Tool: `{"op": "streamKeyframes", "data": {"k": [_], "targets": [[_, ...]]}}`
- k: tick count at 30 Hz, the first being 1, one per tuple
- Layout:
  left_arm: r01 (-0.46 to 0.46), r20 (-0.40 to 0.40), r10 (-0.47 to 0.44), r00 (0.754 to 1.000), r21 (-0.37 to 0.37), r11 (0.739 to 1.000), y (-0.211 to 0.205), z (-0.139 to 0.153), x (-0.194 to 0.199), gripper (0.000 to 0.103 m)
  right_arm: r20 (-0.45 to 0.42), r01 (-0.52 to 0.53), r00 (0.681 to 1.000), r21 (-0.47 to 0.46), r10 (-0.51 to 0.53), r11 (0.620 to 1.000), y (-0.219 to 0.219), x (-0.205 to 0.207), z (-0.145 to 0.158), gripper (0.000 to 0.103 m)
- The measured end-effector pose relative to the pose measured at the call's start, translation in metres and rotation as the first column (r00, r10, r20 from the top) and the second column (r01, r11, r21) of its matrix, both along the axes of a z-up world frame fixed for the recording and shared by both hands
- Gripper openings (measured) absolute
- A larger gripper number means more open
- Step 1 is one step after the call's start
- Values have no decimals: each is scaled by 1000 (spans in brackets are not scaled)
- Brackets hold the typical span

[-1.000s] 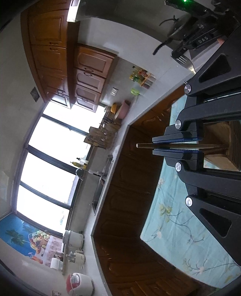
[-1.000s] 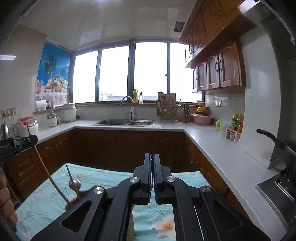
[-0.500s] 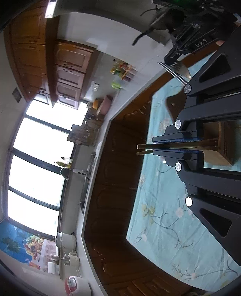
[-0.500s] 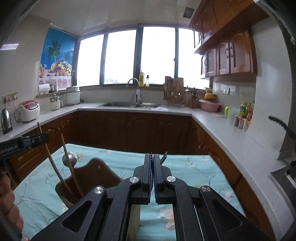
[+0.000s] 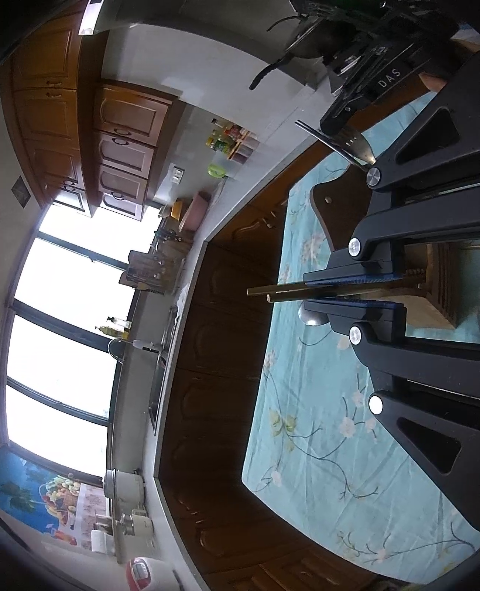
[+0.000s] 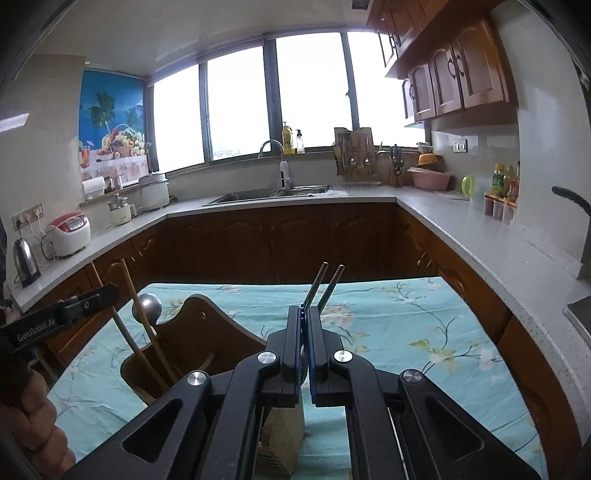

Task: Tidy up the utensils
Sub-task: 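Lower the chopstick into the holder with the left tool while the right tool drops the fork in, then move both tools back toward the remaining chopsticks and forks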

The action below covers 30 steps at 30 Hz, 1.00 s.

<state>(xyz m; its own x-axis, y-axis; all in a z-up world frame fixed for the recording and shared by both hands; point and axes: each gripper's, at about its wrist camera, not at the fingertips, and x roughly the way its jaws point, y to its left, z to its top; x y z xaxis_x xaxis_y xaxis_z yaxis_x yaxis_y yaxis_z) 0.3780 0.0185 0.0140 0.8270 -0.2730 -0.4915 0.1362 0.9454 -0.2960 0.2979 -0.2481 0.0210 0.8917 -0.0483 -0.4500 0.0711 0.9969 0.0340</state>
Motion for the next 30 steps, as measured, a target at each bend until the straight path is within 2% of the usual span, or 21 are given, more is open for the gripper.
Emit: {"op": "streamKeyframes", "data": {"k": [12,14,16,21,23,25,27,30], "targets": [[-1,-9,1,1000,5,1000,-3,-3,3,7,3,-11,1000,29,11,1000,2,-1,4,7],[-2,-11,2,1000,6,1000,-4,-5,3,10,5,-14,1000,33,14,999,2,-1,4,8],[-7,-12,7,1000,6,1000,-4,-5,2,18,8,-12,1000,35,12,999,0,-1,5,8],[-9,-8,9,1000,3,1000,-4,-2,-3,23,29,-12,1000,66,10,998,-4,-7,9,32],[-11,-10,11,1000,8,1000,-5,-1,-5,35,35,-11,999,70,9,998,-5,-9,11,34],[-20,-5,20,1000,12,1000,-4,0,-10,50,42,-12,999,76,9,997,-6,-12,13,41],[-22,-2,22,1000,11,1000,-3,1,-16,53,53,-13,999,88,8,996,-7,-17,17,53],[-23,-4,23,1000,15,1000,1,1,-26,59,72,-13,997,102,6,995,-9,-25,23,64]]}}
